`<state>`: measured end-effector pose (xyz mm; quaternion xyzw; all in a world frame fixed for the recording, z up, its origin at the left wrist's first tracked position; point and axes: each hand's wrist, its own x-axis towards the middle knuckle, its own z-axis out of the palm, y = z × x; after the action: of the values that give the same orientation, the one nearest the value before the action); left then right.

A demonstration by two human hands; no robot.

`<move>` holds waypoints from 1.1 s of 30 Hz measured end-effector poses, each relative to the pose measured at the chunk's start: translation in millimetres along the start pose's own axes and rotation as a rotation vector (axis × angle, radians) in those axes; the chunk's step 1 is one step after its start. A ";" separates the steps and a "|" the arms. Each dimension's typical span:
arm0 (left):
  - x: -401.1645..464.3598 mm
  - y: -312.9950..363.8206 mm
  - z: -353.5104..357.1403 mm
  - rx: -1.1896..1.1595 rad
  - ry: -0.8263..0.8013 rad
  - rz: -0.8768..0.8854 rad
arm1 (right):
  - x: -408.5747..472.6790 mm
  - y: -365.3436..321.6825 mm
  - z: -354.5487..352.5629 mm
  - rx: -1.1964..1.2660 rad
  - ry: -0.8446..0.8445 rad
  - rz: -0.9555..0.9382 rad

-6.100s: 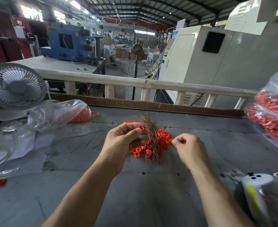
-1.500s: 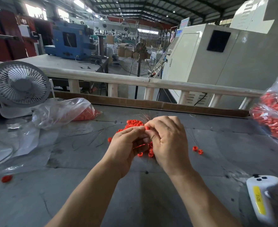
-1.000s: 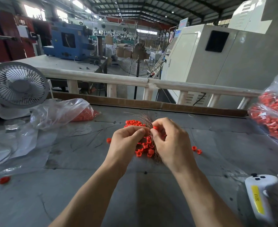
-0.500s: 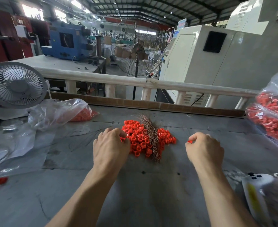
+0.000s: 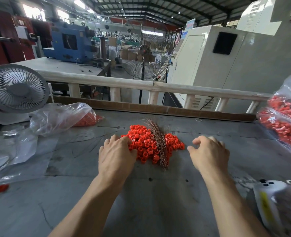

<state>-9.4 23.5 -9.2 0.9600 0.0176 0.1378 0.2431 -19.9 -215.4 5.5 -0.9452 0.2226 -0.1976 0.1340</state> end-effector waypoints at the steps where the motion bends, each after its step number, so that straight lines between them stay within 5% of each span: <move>1: 0.0 0.0 0.4 -0.004 0.005 0.006 | -2.5 -5.5 0.2 0.124 0.023 -0.066; 4: 0.0 0.3 0.3 -0.055 0.032 0.024 | -14.1 -24.5 3.6 0.349 -0.058 -0.198; 16: -6.3 10.8 12.1 -0.104 0.017 0.206 | -28.0 -45.9 19.6 0.240 -0.092 -0.166; 27: -4.2 11.6 18.4 -0.063 0.042 0.205 | -33.4 -52.9 5.4 0.311 0.345 -0.361; 33: -7.1 14.1 14.4 -0.233 0.102 0.205 | -38.6 -57.1 -2.8 0.706 0.504 -0.379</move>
<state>-12.7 3.7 -16.5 0.9138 -0.0840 0.2116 0.3365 -31.9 -148.2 15.4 -0.7886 -0.0089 -0.5052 0.3505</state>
